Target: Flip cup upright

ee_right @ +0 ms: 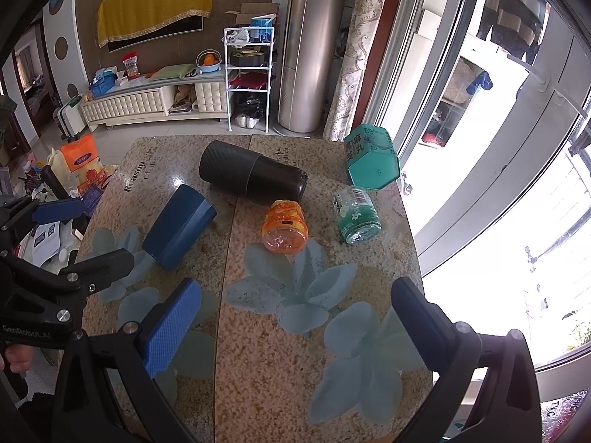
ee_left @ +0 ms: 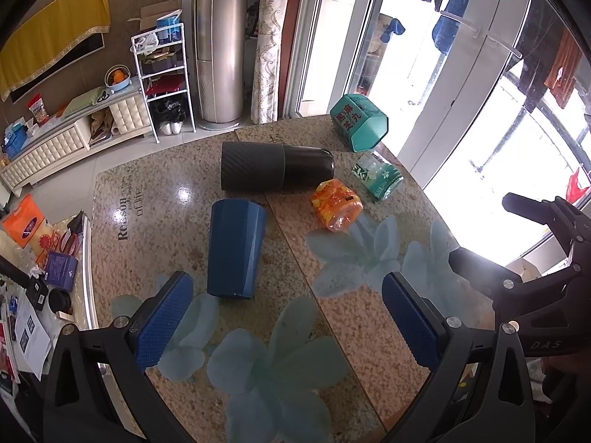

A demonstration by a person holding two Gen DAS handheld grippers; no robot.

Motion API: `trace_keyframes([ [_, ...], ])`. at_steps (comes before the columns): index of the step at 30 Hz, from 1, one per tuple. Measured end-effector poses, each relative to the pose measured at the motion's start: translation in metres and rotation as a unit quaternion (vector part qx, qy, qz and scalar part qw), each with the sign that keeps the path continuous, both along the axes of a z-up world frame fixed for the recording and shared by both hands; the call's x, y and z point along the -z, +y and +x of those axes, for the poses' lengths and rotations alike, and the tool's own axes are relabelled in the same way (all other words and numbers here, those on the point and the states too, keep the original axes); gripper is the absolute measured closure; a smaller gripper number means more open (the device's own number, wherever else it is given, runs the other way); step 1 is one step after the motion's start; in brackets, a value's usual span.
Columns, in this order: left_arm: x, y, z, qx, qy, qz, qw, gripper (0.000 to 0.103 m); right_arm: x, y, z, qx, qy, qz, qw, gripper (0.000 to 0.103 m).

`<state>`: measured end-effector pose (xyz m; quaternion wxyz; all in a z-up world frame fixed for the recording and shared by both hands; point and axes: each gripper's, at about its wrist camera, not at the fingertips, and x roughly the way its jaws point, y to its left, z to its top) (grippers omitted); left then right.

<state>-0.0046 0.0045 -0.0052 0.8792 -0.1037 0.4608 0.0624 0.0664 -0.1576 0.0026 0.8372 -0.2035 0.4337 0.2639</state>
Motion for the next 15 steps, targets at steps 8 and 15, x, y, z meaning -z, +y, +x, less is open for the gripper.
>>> trace_keyframes([
  [8, 0.0012, 0.0009, -0.0021, -0.001, 0.004, 0.000, 1.0000, 0.000, 0.0003, 0.0003, 0.0001, 0.000, 0.000, -0.001, 1.000, 0.000],
  [15, -0.0015, -0.0012, -0.0013, -0.002, 0.009, 0.007, 0.9999, 0.000, -0.0011, -0.0001, 0.0008, 0.000, 0.001, 0.002, 1.000, 0.000],
])
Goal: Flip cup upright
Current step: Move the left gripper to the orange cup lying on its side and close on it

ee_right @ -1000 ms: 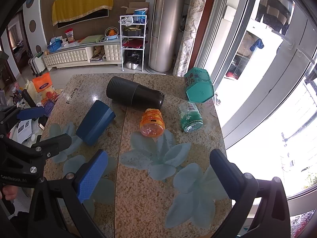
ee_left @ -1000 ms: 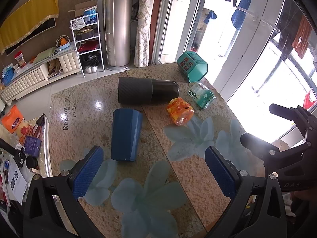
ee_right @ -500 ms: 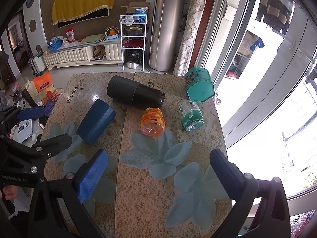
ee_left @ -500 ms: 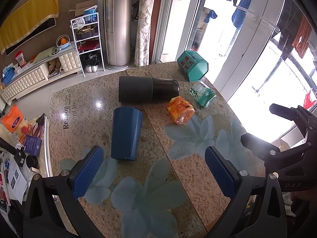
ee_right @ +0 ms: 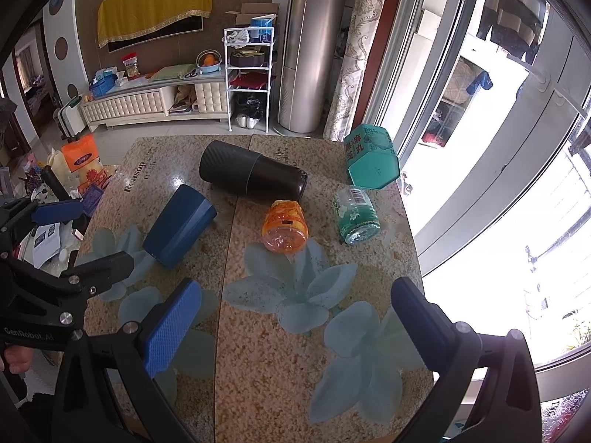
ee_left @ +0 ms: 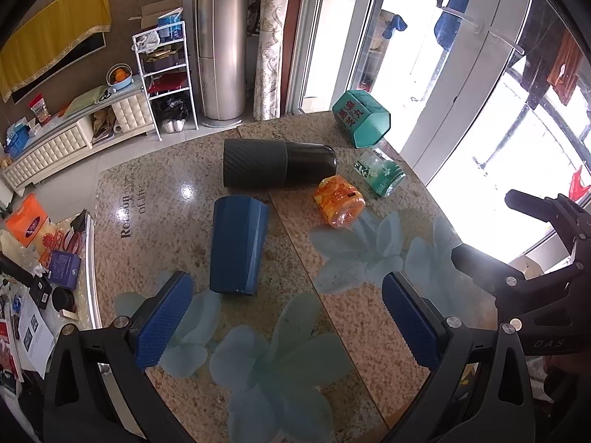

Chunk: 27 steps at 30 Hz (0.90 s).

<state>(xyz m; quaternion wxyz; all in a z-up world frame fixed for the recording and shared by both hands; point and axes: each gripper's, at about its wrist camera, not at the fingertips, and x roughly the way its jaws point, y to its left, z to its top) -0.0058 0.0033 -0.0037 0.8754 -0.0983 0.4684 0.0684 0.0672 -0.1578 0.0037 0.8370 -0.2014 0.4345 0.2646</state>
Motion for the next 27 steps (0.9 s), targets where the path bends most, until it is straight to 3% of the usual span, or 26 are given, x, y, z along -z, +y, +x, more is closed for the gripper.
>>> trace_keyframes([
  [8, 0.001, 0.000, 0.019, -0.010, 0.022, -0.016, 0.9996, 0.000, 0.005, -0.006, 0.008, -0.004, 0.015, -0.007, 1.000, 0.000],
  [14, 0.014, 0.000, 0.054, -0.032, 0.057, -0.049, 0.9967, 0.000, 0.017, -0.022, 0.028, -0.005, 0.041, -0.013, 0.999, 0.000],
  [24, 0.053, -0.021, 0.134, -0.063, 0.129, -0.107, 0.9838, 0.000, 0.032, -0.071, 0.088, 0.007, 0.084, -0.014, 0.996, 0.000],
  [27, 0.069, -0.027, 0.160, -0.079, 0.151, -0.098, 0.9803, 0.000, 0.039, -0.080, 0.100, 0.003, 0.100, -0.016, 0.995, 0.000],
])
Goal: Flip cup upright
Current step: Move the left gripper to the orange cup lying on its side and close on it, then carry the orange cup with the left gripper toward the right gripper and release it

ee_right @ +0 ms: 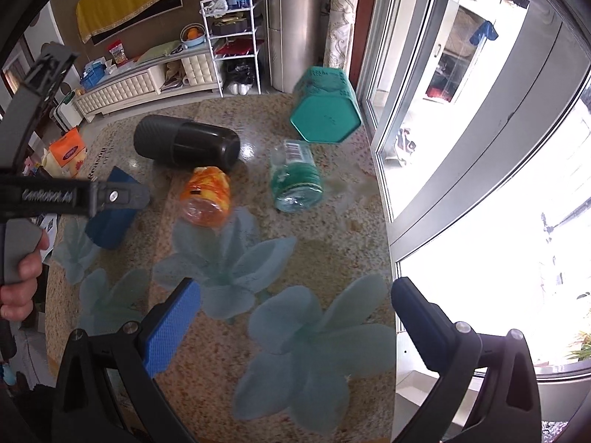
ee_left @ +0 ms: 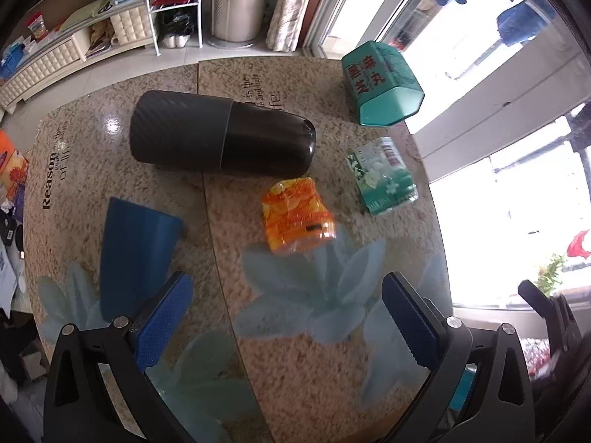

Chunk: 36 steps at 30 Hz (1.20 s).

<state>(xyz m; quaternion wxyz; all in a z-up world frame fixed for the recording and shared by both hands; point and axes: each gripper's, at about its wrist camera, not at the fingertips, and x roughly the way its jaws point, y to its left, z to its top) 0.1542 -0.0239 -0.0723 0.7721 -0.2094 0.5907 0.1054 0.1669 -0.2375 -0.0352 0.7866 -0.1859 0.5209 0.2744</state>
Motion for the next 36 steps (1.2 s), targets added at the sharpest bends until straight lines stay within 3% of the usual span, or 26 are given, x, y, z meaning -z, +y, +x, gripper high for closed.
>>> trace_keyframes([
  [9, 0.052, -0.003, 0.050, -0.020, 0.076, 0.009, 0.9969, 0.000, 0.025, -0.024, 0.036, -0.013, 0.049, 0.011, 0.999, 0.000],
  [18, 0.100, 0.010, 0.071, -0.048, 0.130, -0.030, 0.9898, 0.000, 0.046, -0.040, 0.058, -0.014, 0.079, 0.016, 0.997, 0.000],
  [20, 0.107, 0.010, 0.074, -0.045, 0.136, -0.048, 0.9885, 0.006, 0.048, -0.044, 0.061, -0.011, 0.082, 0.017, 0.996, 0.000],
  [23, 0.116, 0.007, 0.076, -0.038, 0.153, -0.045, 0.9865, 0.019, 0.049, -0.049, 0.066, -0.004, 0.087, 0.021, 0.996, 0.000],
  [28, 0.106, 0.001, 0.088, -0.024, 0.146, -0.032, 0.9885, 0.032, 0.051, -0.050, 0.067, 0.007, 0.085, 0.024, 0.996, 0.000],
  [36, 0.093, -0.012, 0.074, -0.016, 0.141, -0.049, 0.9887, 0.033, 0.045, -0.047, 0.054, 0.015, 0.081, 0.022, 0.996, 0.000],
])
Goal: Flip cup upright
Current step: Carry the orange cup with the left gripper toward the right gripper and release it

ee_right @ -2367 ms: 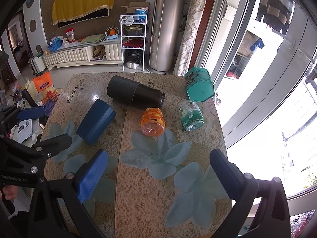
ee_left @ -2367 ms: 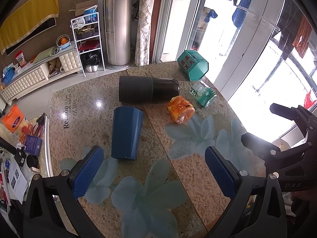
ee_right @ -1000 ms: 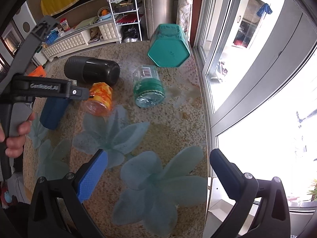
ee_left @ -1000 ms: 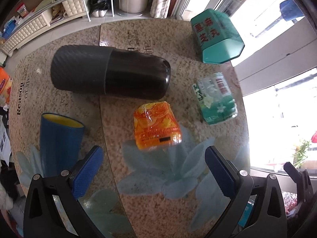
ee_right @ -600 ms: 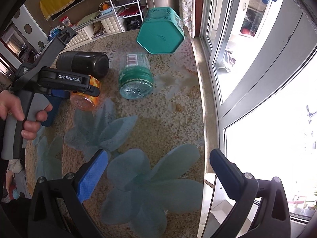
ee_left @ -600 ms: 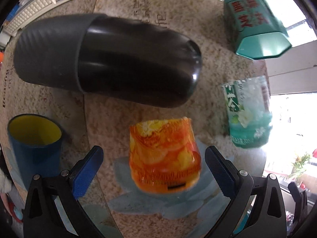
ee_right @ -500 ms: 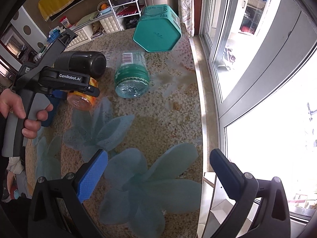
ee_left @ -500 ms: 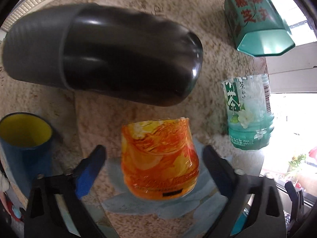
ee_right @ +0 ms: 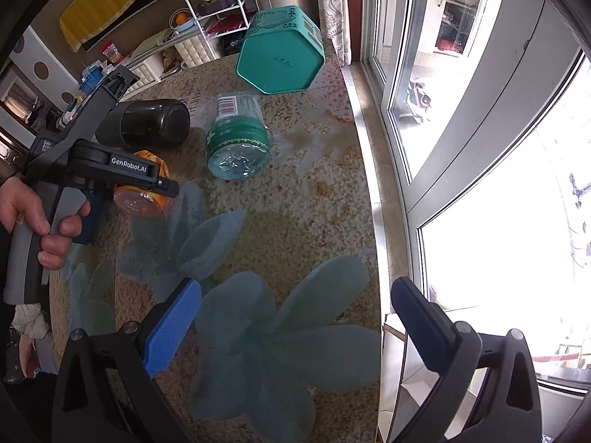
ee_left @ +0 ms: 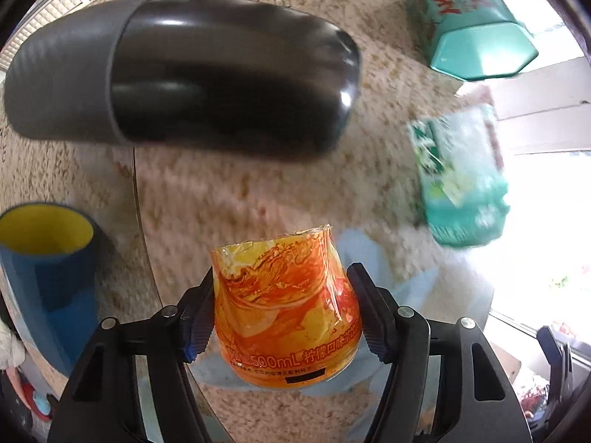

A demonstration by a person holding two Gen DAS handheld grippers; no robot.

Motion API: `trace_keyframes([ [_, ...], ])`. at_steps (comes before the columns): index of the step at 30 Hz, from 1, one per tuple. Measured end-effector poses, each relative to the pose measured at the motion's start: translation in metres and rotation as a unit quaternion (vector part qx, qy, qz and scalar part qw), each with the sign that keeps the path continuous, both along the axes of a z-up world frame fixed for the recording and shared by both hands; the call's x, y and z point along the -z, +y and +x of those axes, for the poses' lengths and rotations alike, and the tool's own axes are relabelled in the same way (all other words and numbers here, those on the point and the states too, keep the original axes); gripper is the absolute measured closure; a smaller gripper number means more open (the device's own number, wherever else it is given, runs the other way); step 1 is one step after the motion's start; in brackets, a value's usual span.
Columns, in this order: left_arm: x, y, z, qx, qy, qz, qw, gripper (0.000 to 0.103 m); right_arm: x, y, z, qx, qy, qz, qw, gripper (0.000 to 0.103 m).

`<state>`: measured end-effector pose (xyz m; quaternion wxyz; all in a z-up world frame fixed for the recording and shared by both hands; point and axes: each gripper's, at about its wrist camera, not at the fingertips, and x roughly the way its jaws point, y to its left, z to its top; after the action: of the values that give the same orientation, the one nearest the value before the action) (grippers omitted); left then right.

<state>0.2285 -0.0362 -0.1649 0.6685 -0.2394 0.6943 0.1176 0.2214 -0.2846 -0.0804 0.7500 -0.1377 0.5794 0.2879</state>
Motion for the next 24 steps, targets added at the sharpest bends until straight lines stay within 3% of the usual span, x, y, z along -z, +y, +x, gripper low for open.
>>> trace_keyframes([
  [9, -0.035, -0.011, -0.052, 0.035, -0.042, -0.020, 0.9983, 0.033, -0.009, 0.016, -0.036, 0.004, -0.015, -0.010, 1.000, 0.000],
  [16, -0.037, -0.020, -0.097, 0.067, -0.050, -0.019, 0.9963, 0.033, -0.018, 0.028, -0.078, 0.008, -0.028, -0.022, 0.999, 0.000],
  [24, -0.007, -0.022, -0.144, 0.078, -0.042, -0.020, 0.9959, 0.033, -0.016, 0.043, -0.119, 0.019, -0.029, -0.038, 0.999, 0.000],
])
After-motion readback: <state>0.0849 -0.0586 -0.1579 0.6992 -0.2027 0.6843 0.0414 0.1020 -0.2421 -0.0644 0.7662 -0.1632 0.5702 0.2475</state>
